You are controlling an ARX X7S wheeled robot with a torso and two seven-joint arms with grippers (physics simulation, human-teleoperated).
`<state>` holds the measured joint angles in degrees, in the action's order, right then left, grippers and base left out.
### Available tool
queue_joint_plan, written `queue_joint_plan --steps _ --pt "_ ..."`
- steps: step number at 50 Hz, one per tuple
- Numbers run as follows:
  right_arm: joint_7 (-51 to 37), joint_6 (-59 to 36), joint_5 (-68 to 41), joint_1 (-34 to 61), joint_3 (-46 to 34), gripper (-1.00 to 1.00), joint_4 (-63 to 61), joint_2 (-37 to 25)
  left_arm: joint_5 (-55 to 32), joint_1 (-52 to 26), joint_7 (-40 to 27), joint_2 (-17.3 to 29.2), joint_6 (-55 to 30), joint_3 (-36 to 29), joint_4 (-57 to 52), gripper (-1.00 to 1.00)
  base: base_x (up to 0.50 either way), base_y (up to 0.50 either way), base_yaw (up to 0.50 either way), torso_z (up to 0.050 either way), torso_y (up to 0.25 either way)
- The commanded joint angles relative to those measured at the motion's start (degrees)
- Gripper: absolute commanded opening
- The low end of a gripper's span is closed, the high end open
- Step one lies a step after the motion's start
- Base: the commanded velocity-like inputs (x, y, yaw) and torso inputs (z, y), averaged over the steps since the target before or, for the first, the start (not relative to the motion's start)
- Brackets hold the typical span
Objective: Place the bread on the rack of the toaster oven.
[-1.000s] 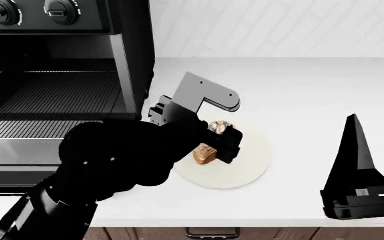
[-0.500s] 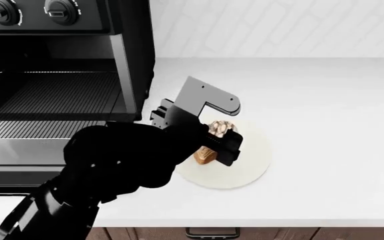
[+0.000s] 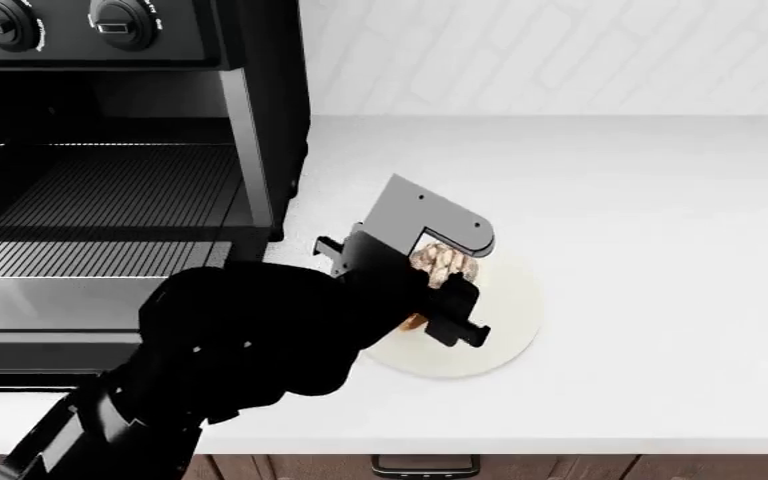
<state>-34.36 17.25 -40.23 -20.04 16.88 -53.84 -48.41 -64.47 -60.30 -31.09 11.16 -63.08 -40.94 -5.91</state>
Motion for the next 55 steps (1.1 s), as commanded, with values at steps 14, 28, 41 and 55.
queue_joint_plan --steps 14,28,41,55 --pt "0.7 0.3 0.5 -1.2 -0.5 1.0 -0.9 0.0 -3.6 -0.4 -4.1 0.6 -1.3 1.1 -4.8 -1.0 0.0 0.0 0.0 0.0 0.0" --pt "1.5 0.6 -0.4 -1.5 -0.8 1.0 -1.5 -0.9 -18.9 -3.1 -16.9 0.6 -5.2 9.3 -14.1 -1.0 0.0 0.0 0.0 0.0 0.0" --pt "1.1 -0.1 -1.0 -1.6 -0.8 1.0 -3.3 -2.8 -41.8 -8.8 -33.3 3.2 -2.3 13.7 -22.8 -1.0 0.0 0.0 0.0 0.0 0.0" --pt "0.4 -2.1 -0.6 4.0 -5.9 1.0 -2.3 -3.5 -49.1 -11.1 -37.8 7.9 0.9 16.6 -25.0 -1.0 0.0 0.0 0.0 0.0 0.0"
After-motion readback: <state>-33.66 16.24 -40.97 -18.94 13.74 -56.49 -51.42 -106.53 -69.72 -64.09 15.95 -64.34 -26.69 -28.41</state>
